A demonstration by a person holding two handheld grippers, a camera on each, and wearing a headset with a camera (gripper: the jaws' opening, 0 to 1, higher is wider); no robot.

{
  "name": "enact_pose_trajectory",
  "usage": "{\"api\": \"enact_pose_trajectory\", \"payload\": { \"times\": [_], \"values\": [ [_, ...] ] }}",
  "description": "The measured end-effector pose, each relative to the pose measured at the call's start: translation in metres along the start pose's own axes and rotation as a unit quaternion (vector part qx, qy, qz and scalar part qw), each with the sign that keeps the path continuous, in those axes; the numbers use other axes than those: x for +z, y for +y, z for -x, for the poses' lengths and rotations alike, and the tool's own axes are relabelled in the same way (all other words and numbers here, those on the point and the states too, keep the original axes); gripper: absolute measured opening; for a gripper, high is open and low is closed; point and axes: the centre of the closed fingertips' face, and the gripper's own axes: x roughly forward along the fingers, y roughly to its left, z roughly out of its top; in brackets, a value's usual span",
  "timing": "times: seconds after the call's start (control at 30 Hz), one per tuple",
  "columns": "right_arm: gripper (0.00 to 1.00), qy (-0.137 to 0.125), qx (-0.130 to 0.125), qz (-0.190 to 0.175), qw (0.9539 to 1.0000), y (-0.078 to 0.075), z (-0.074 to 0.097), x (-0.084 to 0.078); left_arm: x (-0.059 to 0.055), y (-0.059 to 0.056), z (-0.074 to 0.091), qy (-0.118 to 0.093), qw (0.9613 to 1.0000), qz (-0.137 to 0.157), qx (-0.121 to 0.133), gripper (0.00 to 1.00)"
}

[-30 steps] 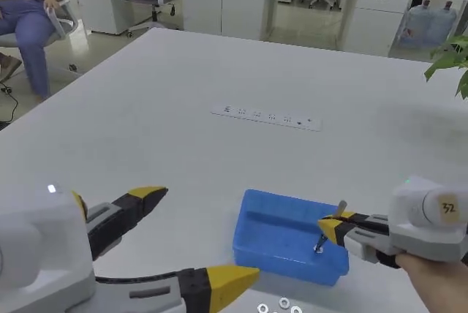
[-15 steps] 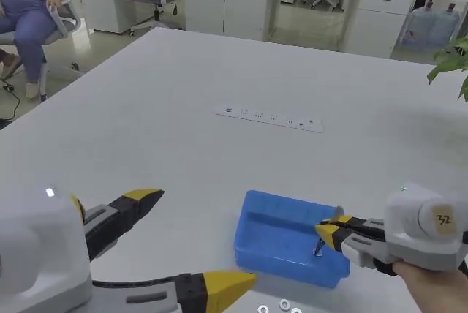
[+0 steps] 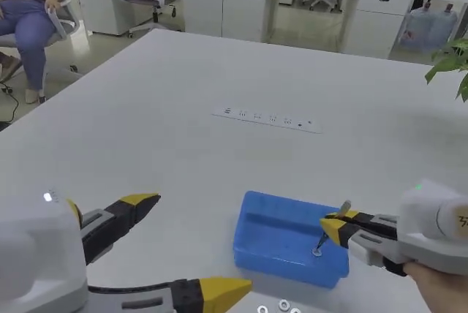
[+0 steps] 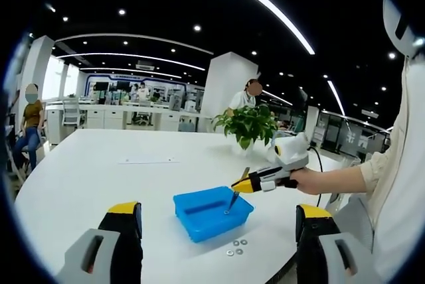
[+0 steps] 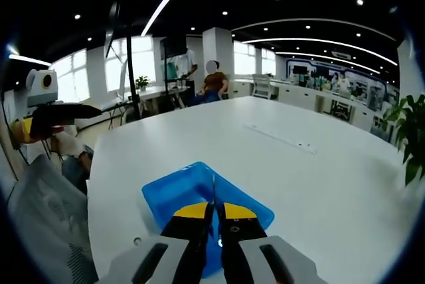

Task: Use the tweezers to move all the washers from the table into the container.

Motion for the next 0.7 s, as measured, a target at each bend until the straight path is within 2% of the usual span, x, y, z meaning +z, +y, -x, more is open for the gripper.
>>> {"api": "enact_pose_trajectory", "payload": {
  "times": [0.13, 0.17, 0.3, 0.4, 0.7],
  "values": [
    [0.02, -0.033, 0.008, -0.007, 0.9994, 0.011, 0.015, 0.017, -0.002, -0.002, -0.001, 0.003, 1.0, 0.0, -0.001, 0.99],
    [0.02, -0.042, 0.017, -0.011, 0.9989, 0.016, 0.018, 0.022, -0.003, -0.002, -0.001, 0.005, 1.0, -0.001, -0.003, 0.99],
    [0.02, -0.047, 0.04, -0.011, 0.998, 0.034, 0.024, 0.025, -0.004, -0.005, -0.003, 0.007, 0.9999, -0.003, -0.007, 0.99],
    [0.02, -0.042, 0.058, -0.014, 0.9973, 0.049, 0.025, 0.021, -0.003, -0.007, -0.005, 0.006, 0.9999, -0.004, -0.008, 0.99],
    [0.02, -0.004, 0.092, -0.042, 0.9949, 0.07, 0.016, -0.011, -0.007, -0.006, -0.004, 0.012, 0.9999, -0.005, -0.01, 0.99]
  ]
}}
